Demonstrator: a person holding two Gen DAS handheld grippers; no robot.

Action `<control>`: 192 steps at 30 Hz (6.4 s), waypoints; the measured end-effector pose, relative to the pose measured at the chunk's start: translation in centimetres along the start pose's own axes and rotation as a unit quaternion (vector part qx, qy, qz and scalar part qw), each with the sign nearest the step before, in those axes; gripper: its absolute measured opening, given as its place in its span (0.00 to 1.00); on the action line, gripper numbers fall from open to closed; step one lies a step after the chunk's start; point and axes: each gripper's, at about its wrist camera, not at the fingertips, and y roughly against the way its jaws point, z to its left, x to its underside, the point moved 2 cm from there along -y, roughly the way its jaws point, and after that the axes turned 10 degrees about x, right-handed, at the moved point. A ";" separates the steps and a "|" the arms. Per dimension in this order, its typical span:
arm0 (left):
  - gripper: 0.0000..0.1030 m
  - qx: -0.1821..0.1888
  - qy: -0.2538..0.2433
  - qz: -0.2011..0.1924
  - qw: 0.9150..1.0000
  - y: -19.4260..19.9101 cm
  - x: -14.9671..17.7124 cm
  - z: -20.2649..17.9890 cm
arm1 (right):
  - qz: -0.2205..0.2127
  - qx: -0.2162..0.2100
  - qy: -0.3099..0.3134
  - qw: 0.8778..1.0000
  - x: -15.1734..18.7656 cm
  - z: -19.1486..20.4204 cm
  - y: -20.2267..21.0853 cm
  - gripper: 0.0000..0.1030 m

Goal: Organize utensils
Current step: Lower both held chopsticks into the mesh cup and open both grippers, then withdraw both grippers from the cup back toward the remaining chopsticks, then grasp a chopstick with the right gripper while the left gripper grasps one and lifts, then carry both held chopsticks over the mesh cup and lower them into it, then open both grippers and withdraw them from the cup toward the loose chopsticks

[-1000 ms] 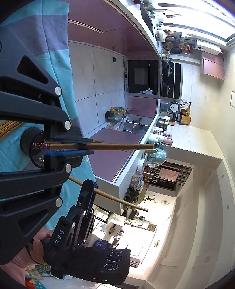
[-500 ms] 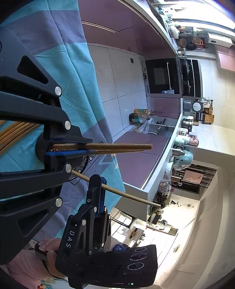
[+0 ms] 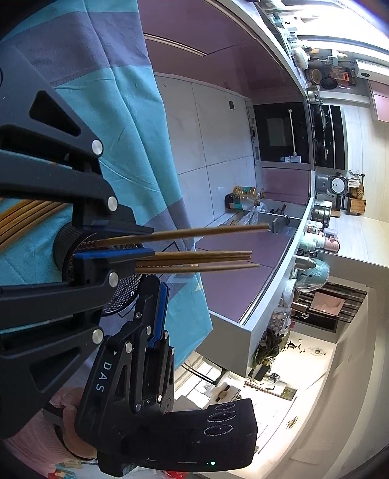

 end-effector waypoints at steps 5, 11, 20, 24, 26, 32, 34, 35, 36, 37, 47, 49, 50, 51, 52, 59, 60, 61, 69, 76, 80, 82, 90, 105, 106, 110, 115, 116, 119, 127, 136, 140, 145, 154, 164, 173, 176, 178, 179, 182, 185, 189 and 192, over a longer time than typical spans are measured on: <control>0.15 -0.011 0.000 -0.012 1.000 1.1 0.4 0.1 | -0.002 -0.003 -0.006 1.000 0.1 -0.1 -0.3 0.12; 0.25 -0.037 -0.009 -0.036 0.999 4.0 1.7 0.7 | -0.033 -0.013 0.004 0.999 0.9 0.7 2.1 0.19; 0.35 -0.082 -0.011 -0.006 0.997 6.5 8.5 2.8 | -0.034 -0.068 0.065 0.995 6.1 5.1 5.0 0.34; 0.35 -0.081 0.007 0.032 0.996 5.6 12.1 4.2 | 0.022 -0.070 0.066 0.995 8.9 6.4 1.8 0.34; 0.35 -0.081 0.011 0.050 0.995 5.0 13.5 4.7 | 0.048 -0.070 0.060 0.995 10.1 6.8 0.3 0.34; 0.35 -0.086 0.023 0.082 0.993 3.7 16.2 5.5 | 0.081 -0.056 0.052 0.994 11.8 7.6 -2.2 0.34; 0.35 -0.086 0.023 0.086 0.992 3.5 16.7 5.8 | 0.079 -0.043 0.058 0.994 12.0 7.9 -2.3 0.34; 0.35 -0.086 0.024 0.088 0.992 3.3 16.7 5.6 | 0.081 -0.041 0.059 0.994 12.1 8.0 -2.4 0.34; 0.35 -0.086 0.024 0.090 0.992 3.1 16.9 5.7 | 0.082 -0.041 0.058 0.994 12.2 8.0 -2.4 0.34; 0.35 -0.088 0.024 0.092 0.992 3.0 16.7 5.7 | 0.082 -0.036 0.060 0.994 12.3 8.0 -2.5 0.34; 0.32 -0.089 0.025 0.105 0.990 1.8 16.9 5.4 | 0.088 -0.010 0.067 0.994 12.6 8.0 -2.7 0.33; 0.30 -0.088 0.027 0.105 0.990 1.8 16.9 5.4 | 0.090 -0.005 0.072 0.993 12.5 8.0 -2.8 0.32; 0.29 -0.087 0.027 0.105 0.990 1.8 16.9 5.4 | 0.091 -0.004 0.073 0.993 12.5 8.0 -2.7 0.32; 0.28 -0.086 0.029 0.105 0.990 1.8 16.9 5.4 | 0.092 -0.002 0.074 0.993 12.5 7.9 -2.7 0.31; 0.28 -0.086 0.031 0.105 0.990 1.9 16.9 5.4 | 0.092 0.001 0.076 0.993 12.6 7.8 -2.5 0.31; 0.28 -0.091 0.029 0.107 0.990 1.7 16.8 5.4 | 0.091 0.018 0.079 0.993 12.4 7.6 -2.4 0.27; 0.28 -0.091 0.030 0.106 0.990 1.6 16.8 5.4 | 0.090 0.017 0.078 0.993 12.2 7.6 -2.7 0.27; 0.28 -0.092 0.032 0.106 0.990 1.4 16.5 5.5 | 0.089 0.018 0.077 0.993 12.0 7.8 -2.9 0.27; 0.22 -0.101 0.042 0.109 0.988 -0.1 15.2 6.2 | 0.089 0.023 0.054 0.994 11.3 7.7 -4.4 0.16; 0.08 -0.092 0.065 0.094 0.989 0.0 15.3 6.2 | 0.091 -0.003 0.008 0.996 11.5 6.6 -4.1 0.07; 0.07 -0.089 0.077 0.082 0.990 0.8 15.5 6.2 | 0.081 -0.013 -0.009 0.997 11.4 6.0 -3.1 0.06; 0.07 -0.085 0.076 0.078 0.990 1.2 15.4 6.0 | 0.075 -0.021 -0.009 0.997 11.3 5.9 -2.6 0.06; 0.07 -0.064 0.060 0.095 0.992 0.9 16.0 4.8 | 0.096 -0.048 0.035 0.994 12.0 7.2 -2.6 0.06; 0.10 -0.060 0.060 0.111 0.990 -0.5 16.0 5.3 | 0.104 -0.043 0.045 0.993 11.4 8.5 -4.1 0.06; 0.08 -0.059 0.062 0.109 0.990 -0.3 16.0 5.3 | 0.100 -0.044 0.046 0.993 11.5 8.4 -3.9 0.06; 0.08 -0.053 0.061 0.091 0.993 0.9 15.3 4.9 | 0.073 -0.052 0.042 0.995 11.0 7.8 -2.1 0.06; 0.07 -0.032 0.055 0.055 0.996 3.5 13.5 4.0 | 0.034 -0.055 0.033 0.997 9.8 6.5 0.5 0.06; 0.07 -0.029 0.052 0.049 0.997 4.0 13.2 3.8 | 0.026 -0.055 0.031 0.998 9.5 6.3 1.1 0.06; 0.07 -0.012 0.047 0.028 0.998 5.6 11.9 3.2 | 0.006 -0.058 0.025 0.998 8.7 5.6 2.4 0.06; 0.07 0.015 0.032 -0.016 0.999 9.5 9.5 1.9 | -0.030 -0.064 0.005 0.997 7.1 4.1 4.5 0.06; 0.07 0.033 0.025 -0.072 0.997 12.5 6.5 0.7 | -0.075 -0.060 0.003 0.995 4.7 2.8 6.9 0.06; 0.07 0.040 0.015 -0.097 0.994 13.1 4.5 -0.2 | -0.096 -0.059 0.007 0.994 3.2 2.4 8.1 0.06; 0.07 0.042 0.003 -0.122 0.992 13.4 1.9 -1.3 | -0.123 -0.055 0.014 0.991 1.4 2.1 9.5 0.06; 0.07 0.029 -0.021 -0.135 0.990 12.5 -1.1 -3.1 | -0.157 -0.044 0.011 0.987 -1.1 1.2 10.9 0.06; 0.07 0.011 -0.028 -0.086 0.996 8.3 -1.2 -3.1 | -0.133 -0.024 0.007 0.991 -1.2 0.4 8.2 0.06; 0.07 0.015 -0.042 -0.020 0.999 5.0 0.8 -2.2 | -0.069 -0.014 0.014 0.997 0.1 0.3 5.0 0.06; 0.07 0.016 -0.039 -0.003 0.999 4.1 1.1 -1.6 | -0.048 -0.010 0.017 0.999 0.4 0.2 4.2 0.06; 0.07 0.016 -0.033 0.008 0.999 3.4 1.1 -1.0 | -0.036 -0.005 0.018 0.999 0.5 0.2 3.5 0.06; 0.07 0.015 -0.030 0.016 0.999 3.0 1.2 -0.8 | -0.030 -0.005 0.018 0.999 0.5 0.2 3.2 0.06; 0.07 0.017 -0.025 0.022 0.999 2.6 1.0 -0.3 | -0.015 -0.004 0.014 1.000 0.7 -0.1 2.2 0.06; 0.07 0.016 -0.021 0.025 0.999 2.2 0.6 0.1 | -0.007 -0.002 0.009 1.000 0.8 -0.3 1.3 0.06; 0.07 0.012 -0.012 0.026 1.000 1.5 -0.2 0.5 | -0.005 -0.001 -0.001 1.000 0.1 -0.6 0.5 0.06; 0.08 0.013 -0.003 0.031 0.999 0.5 -0.6 1.0 | -0.004 -0.001 -0.009 1.000 0.2 -0.7 0.3 0.08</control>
